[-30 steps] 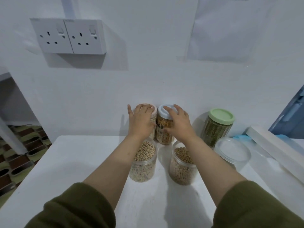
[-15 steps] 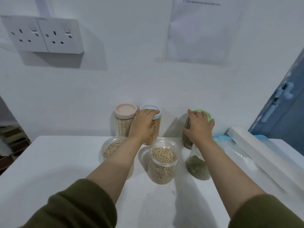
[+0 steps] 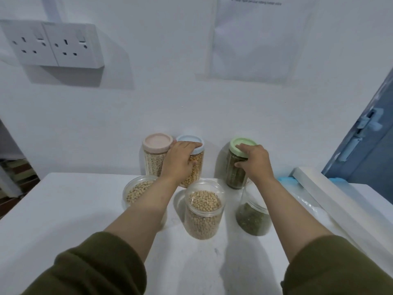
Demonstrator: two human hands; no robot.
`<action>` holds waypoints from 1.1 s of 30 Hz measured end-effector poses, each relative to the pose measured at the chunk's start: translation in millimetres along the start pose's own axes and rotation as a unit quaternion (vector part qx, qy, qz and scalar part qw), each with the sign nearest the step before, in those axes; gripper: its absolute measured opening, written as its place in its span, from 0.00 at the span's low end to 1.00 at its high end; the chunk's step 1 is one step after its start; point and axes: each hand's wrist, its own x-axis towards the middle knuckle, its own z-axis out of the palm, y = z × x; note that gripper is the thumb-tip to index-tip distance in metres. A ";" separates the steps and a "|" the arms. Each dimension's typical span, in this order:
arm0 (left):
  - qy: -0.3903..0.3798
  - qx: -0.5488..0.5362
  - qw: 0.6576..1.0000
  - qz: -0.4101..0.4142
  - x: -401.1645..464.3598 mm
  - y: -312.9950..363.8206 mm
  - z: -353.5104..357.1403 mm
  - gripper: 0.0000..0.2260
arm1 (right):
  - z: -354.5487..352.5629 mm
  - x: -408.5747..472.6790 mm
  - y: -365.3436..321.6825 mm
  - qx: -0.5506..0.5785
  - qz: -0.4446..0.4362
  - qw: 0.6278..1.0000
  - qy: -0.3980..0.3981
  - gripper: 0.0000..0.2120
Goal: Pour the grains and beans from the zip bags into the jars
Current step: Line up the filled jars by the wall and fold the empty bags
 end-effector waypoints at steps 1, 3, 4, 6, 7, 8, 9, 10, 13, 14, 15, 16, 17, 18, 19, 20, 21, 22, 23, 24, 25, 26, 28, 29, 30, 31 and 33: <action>0.001 0.002 1.000 0.001 -0.1 0.0 0.1 0.25 | 1.0 0.5 -3.4 0.003 -0.008 1.000 -0.008 0.31; 0.001 0.008 1.000 0.004 -0.1 0.5 -0.4 0.25 | 5.1 1.2 -10.2 0.015 -0.021 0.999 -0.024 0.31; 0.001 0.009 1.000 0.004 -0.3 0.7 -0.4 0.25 | 8.2 1.1 -13.7 0.020 -0.029 0.999 -0.031 0.31; 0.000 0.011 1.000 0.002 -0.3 0.6 -0.3 0.25 | 16.1 0.7 -21.6 0.024 -0.049 0.998 -0.039 0.31; -0.001 0.015 1.000 0.001 -0.1 0.0 0.1 0.25 | 20.4 0.4 -25.6 0.024 -0.057 0.997 -0.041 0.31; -0.001 0.017 1.000 0.001 0.1 -0.7 0.5 0.25 | 24.5 0.4 -29.2 0.025 -0.063 0.997 -0.042 0.31; -0.001 0.017 1.000 -0.001 0.2 -1.5 0.9 0.25 | 28.3 0.7 -32.1 0.029 -0.067 0.996 -0.042 0.31; -0.001 0.015 1.000 -0.002 0.3 -2.1 1.3 0.25 | 31.6 1.1 -34.0 0.035 -0.069 0.996 -0.041 0.31; 0.000 0.021 1.000 0.001 1.6 -2.7 1.5 0.25 | 38.8 1.7 -34.6 0.038 -0.081 0.995 -0.034 0.31; -0.003 0.027 1.000 0.002 1.6 -2.3 1.4 0.25 | 39.6 1.0 -33.7 0.035 -0.088 0.995 -0.033 0.30; -0.008 0.033 0.999 0.004 1.7 -1.7 1.1 0.25 | 40.7 0.7 -32.9 0.028 -0.097 0.994 -0.034 0.30; -0.013 0.038 0.999 0.010 0.9 -0.8 0.7 0.25 | 41.9 0.0 -32.6 0.014 -0.108 0.993 -0.033 0.30; -0.016 0.041 0.999 0.018 -0.7 0.6 -0.1 0.26 | 43.3 -1.6 -33.3 -0.006 -0.119 0.992 -0.029 0.30; -0.013 0.038 0.999 0.028 -3.4 2.9 -1.6 0.27 | 44.6 -4.1 -35.0 -0.028 -0.127 0.991 -0.020 0.30; -0.004 0.027 0.999 0.036 -7.6 5.9 -4.3 0.27 | 45.1 -8.4 -37.8 -0.042 -0.136 0.990 -0.005 0.29; 0.012 0.010 0.999 0.041 -13.5 9.2 -8.6 0.26 | 44.7 -14.4 -42.3 -0.041 -0.144 0.989 0.009 0.29; 0.032 -0.009 0.999 0.043 -21.3 12.4 -14.1 0.24 | 43.6 -22.7 -47.6 -0.027 -0.154 0.988 0.017 0.28; 0.055 -0.023 0.997 0.042 -30.9 15.2 -20.1 0.21 | 43.0 -32.8 -52.6 -0.005 -0.164 0.986 0.019 0.28; 0.077 -0.029 0.996 0.037 -41.8 17.1 -26.3 0.19 | 42.4 -44.8 -57.7 0.017 -0.173 0.985 0.021 0.27; 0.095 -0.027 0.995 0.028 -54.6 17.8 -32.4 0.18 | 43.6 -57.2 -60.4 0.030 -0.178 0.983 0.024 0.26; 0.109 -0.018 0.994 0.016 -68.1 17.2 -38.1 0.17 | 46.5 -69.1 -61.3 0.032 -0.178 0.983 0.025 0.26; 0.118 -0.006 0.993 0.004 -82.1 14.7 -42.6 0.17 | 49.0 -81.3 -61.5 0.026 -0.169 0.985 0.014 0.26; 0.122 0.023 0.992 -0.017 -107.8 5.3 -49.0 0.18 | 57.3 -105.5 -59.9 -0.007 -0.143 0.989 -0.039 0.28; 0.119 0.035 0.992 -0.031 -118.7 -1.0 -50.9 0.18 | 63.0 -116.5 -57.4 -0.025 -0.136 0.989 -0.059 0.28; 0.114 0.040 0.992 -0.046 -128.1 -7.9 -52.1 0.18 | 68.4 -125.9 -54.7 -0.039 -0.136 0.988 -0.062 0.26; 0.105 0.036 0.992 -0.058 -136.0 -14.5 -52.2 0.18 | 73.0 -133.8 -52.3 -0.053 -0.149 0.986 -0.045 0.25; 0.085 0.027 0.994 -0.059 -146.0 -25.4 -50.4 0.17 | 81.4 -139.9 -47.9 -0.068 -0.176 0.982 -0.001 0.23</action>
